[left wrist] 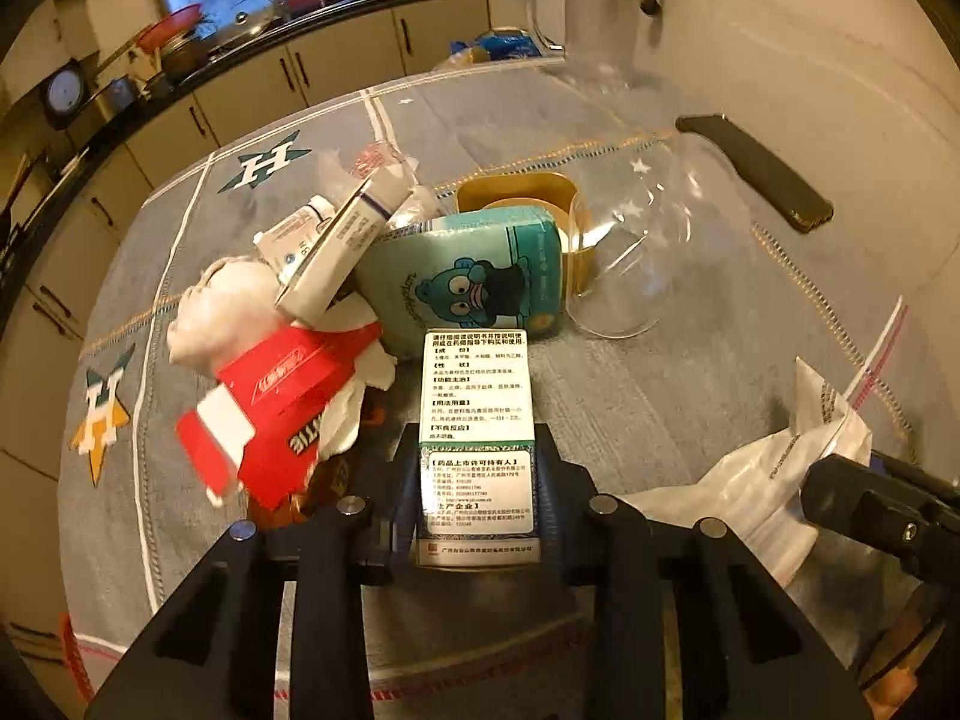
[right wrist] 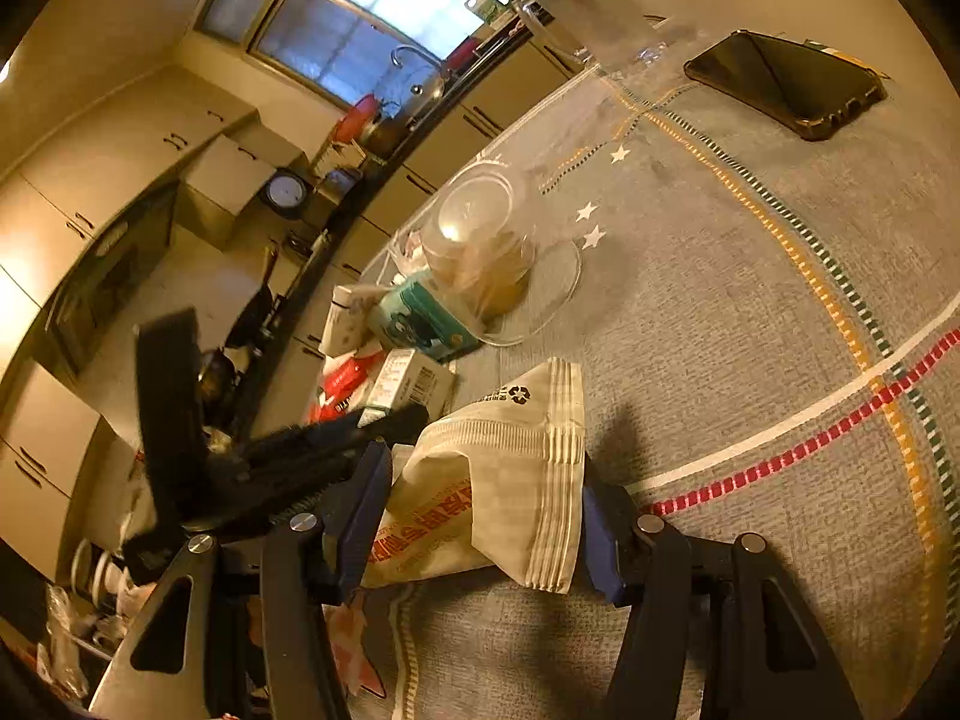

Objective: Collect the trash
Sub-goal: 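Grasp the white medicine box with the left tool while the right tool grasps the white paper bag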

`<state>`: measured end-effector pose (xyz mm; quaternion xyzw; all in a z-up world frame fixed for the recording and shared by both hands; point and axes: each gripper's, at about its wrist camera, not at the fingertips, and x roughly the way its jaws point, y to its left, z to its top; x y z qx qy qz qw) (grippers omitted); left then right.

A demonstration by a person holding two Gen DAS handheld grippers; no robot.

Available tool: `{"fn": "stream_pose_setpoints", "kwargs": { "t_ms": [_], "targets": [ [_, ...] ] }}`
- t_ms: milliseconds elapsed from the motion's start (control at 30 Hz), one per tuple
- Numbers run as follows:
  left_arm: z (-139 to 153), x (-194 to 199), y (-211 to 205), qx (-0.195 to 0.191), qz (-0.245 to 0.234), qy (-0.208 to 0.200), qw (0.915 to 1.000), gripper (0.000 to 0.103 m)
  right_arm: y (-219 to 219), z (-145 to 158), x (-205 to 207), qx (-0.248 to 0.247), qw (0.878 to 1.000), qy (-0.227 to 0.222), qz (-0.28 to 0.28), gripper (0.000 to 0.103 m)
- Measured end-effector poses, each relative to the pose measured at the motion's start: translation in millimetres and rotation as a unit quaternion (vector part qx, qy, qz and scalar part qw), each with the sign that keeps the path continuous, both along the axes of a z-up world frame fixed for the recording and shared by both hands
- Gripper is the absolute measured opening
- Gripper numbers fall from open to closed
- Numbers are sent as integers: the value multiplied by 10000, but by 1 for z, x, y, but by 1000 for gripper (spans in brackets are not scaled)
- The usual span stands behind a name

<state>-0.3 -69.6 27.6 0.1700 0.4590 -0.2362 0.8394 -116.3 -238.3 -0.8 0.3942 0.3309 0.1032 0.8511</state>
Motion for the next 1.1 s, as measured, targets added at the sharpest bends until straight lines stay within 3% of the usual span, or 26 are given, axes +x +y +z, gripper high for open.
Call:
{"fn": "stream_pose_setpoints", "kwargs": {
  "t_ms": [167, 433, 533, 600, 733, 867, 1100],
  "targets": [
    [15, -20, 29, -507, 321, -30, 9982, 33, -3, 5, -9, 184, 9993, -278, 177, 70],
    [33, -68, 97, -1181, 829, -125, 9895, 33, 22, 20, -25, -377, 9912, -513, 1160, 70],
    [35, -77, 121, -1345, 1062, -111, 9851, 33, 39, 26, -32, -610, 9825, -608, 1654, 70],
    [37, -83, 133, -1403, 1173, -130, 9831, 33, 52, 36, -38, -1111, 9741, -675, 1849, 70],
    [40, -97, 162, -1616, 1363, -173, 9772, 33, 54, 52, -50, -2383, 9622, -670, 1138, 85],
    [39, -107, 183, -1824, 1542, -144, 9709, 33, 55, 57, -40, -2632, 9553, -606, 1204, 87],
    [40, -127, 214, -1932, 1886, -244, 9626, 33, 91, 42, -4, -3105, 9289, -329, 1992, 86]
  ]
}}
